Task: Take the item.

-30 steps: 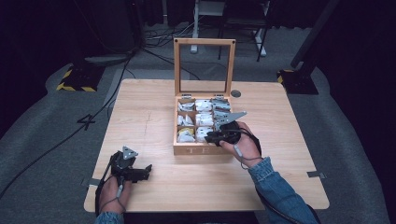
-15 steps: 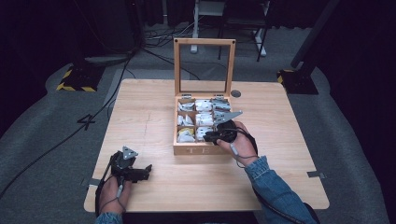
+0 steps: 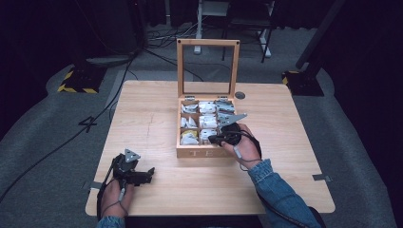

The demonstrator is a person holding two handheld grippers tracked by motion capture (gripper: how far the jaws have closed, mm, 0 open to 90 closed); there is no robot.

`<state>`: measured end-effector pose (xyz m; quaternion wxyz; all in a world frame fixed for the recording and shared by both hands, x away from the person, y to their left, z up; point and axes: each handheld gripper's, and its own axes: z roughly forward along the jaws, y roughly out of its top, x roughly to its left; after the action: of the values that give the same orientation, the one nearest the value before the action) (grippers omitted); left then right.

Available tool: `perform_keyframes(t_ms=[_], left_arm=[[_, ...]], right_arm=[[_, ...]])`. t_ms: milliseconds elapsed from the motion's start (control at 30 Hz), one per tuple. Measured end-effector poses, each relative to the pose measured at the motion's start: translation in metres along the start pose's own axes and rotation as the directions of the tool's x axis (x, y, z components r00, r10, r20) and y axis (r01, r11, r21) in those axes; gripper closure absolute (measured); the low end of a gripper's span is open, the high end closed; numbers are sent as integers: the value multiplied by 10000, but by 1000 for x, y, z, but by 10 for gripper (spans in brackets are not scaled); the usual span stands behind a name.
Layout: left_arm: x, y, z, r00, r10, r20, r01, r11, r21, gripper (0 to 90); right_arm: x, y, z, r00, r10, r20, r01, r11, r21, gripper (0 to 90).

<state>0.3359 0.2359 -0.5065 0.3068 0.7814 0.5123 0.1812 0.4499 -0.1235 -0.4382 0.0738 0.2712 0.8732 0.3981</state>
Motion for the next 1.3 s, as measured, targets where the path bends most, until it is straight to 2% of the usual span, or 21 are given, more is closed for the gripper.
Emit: perform_keyframes(t_ms=[233, 267, 600, 1167, 1300], left_arm=[[0, 0, 0, 10000, 4, 0, -4, 10000, 2, 0], [0, 0, 0, 10000, 9, 0, -9, 10000, 5, 0], [0, 0, 0, 10000, 36, -7, -36, 10000, 9, 0], [0, 0, 0, 10000, 10, -7, -10, 10000, 6, 0], [1, 1, 0, 9999, 106, 30, -106, 9999, 35, 0]], right_arm=[[3, 5, -12, 9994, -263, 213, 276, 9977, -617, 900], [4, 6, -16, 9991, -310, 281, 333, 9959, -843, 900], [9, 10, -35, 9984, -406, 382, 465, 9842, -1707, 900], [14, 7, -68, 9995, -7, 322, 89, 9672, -2539, 900], [14, 5, -78, 9993, 128, 358, -25, 9613, -2755, 900]])
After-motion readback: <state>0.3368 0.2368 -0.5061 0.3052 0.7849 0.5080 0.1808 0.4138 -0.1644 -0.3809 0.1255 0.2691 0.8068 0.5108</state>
